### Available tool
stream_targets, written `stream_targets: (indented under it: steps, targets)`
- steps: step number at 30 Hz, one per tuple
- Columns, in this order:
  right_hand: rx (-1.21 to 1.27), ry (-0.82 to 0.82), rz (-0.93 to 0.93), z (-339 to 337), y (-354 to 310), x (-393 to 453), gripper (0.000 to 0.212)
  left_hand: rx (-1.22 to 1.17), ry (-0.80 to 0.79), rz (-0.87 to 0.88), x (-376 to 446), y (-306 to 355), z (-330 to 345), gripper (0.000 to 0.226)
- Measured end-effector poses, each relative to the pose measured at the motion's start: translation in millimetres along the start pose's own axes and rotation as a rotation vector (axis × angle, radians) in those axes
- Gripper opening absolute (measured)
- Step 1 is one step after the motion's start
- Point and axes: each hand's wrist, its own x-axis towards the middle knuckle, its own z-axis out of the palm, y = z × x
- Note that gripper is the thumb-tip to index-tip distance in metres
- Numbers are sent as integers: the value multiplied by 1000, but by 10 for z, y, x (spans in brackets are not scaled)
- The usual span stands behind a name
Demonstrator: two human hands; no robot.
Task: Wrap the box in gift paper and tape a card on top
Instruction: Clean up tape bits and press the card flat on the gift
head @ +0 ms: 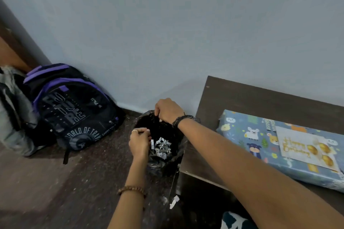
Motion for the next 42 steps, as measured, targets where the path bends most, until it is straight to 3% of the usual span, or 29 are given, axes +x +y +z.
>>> stream_targets:
  steps: [1,5,9,19,23,25,32,42]
  targets:
    - [-17,4,8,57,14,70,26,53,0,-7,47,-61,18,2]
    - [-46,62,2,162,28,246,23,167,-62,-11,109,-147,119,36]
    - [0,24,44,194,92,357,14,228,-135,-33,184,-217,124,45]
    - [237,-47,165,224,186,302,11,239,-156,-3,201,-204,106,47]
    - [280,-26,124,149,111,180,15,226,-119,88,101,-39,137,24]
    - [301,21,114,70,56,48,18,178,-92,172,-46,164,211,11]
    - [458,346,110,-484,38,-705,19,102,-85,400,-881,807,355,16]
    - [506,580,100,-1069,365,-2280,23,234,-372,735,-2165,834,353,23]
